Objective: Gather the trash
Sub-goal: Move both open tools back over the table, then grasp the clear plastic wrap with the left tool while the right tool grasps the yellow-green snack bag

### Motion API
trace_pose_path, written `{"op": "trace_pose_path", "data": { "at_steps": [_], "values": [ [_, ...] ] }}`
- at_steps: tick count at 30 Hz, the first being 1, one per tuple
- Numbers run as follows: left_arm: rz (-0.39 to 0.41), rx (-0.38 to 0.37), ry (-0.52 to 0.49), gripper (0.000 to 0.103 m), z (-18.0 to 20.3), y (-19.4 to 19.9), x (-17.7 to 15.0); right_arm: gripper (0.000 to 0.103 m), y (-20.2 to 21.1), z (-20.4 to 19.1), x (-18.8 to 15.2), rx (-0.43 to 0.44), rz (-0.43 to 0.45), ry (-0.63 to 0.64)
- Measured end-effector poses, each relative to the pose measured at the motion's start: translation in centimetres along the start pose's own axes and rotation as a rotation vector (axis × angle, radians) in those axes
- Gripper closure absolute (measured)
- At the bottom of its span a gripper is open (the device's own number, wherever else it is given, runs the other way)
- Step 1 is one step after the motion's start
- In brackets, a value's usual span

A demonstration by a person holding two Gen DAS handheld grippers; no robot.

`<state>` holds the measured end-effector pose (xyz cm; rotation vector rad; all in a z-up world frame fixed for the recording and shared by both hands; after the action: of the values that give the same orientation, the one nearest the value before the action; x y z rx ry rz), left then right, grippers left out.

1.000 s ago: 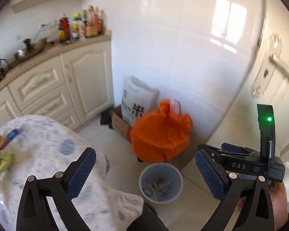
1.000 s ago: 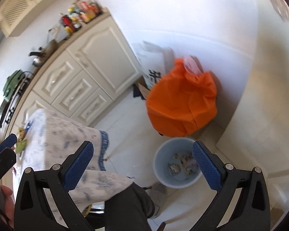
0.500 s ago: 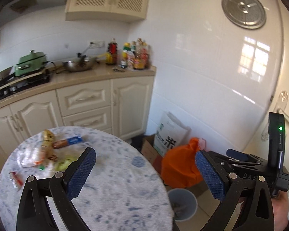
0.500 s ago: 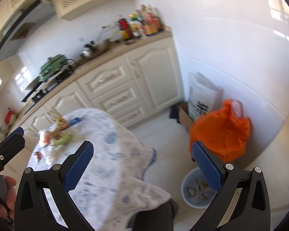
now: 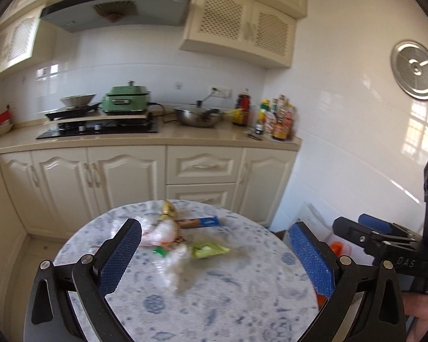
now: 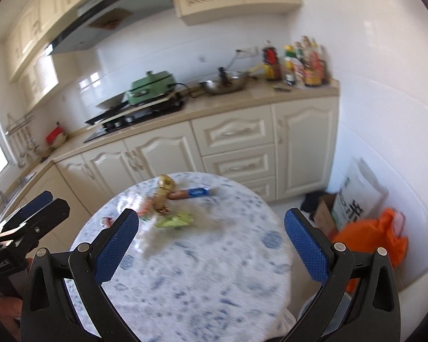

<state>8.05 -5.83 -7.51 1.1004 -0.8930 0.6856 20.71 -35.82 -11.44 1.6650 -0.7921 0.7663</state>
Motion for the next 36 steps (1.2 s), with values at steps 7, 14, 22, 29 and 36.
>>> {"op": "trace_pose_path", "data": {
  "at_steps": [7, 14, 22, 29, 36],
  "values": [
    [0.054, 0.14, 0.031, 0.001, -2.3, 1.9, 1.0, 0.0, -0.9, -5.1, 1.4, 0.056, 0.032, 0.083],
    [0.072, 0.228, 0.052, 0.001, -3.0, 1.6, 0.2, 0.0, -2.1, -8.8, 1.6, 0.056, 0.048, 0.172],
    [0.016, 0.243, 0.037, 0.001, -1.9, -0.3, -1.2, 0.0, -5.4, -8.8, 0.6, 0.037, -0.009, 0.191],
    [-0.106, 0.22, 0.014, 0.001, -2.6, -7.5, -1.7, 0.0, -9.6, -5.8, -1.2, 0.02, -0.102, 0.169],
    [-0.252, 0.21, -0.031, 0.001, -2.5, -16.5, -3.1, 0.0, -13.5, -4.0, -2.3, 0.022, -0.172, 0.135]
  ]
}}
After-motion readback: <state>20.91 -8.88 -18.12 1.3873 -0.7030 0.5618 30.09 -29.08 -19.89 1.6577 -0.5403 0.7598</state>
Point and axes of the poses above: each gripper's, at about its wrist camera, not at the fingertips, and y roughly against the way its jaws point, z to its right, x to its top, the point moved 3 cm from there along -y, roughly the way its jaws point, and after that the axes turned 2 degrees about y, right-handed, at the moved point
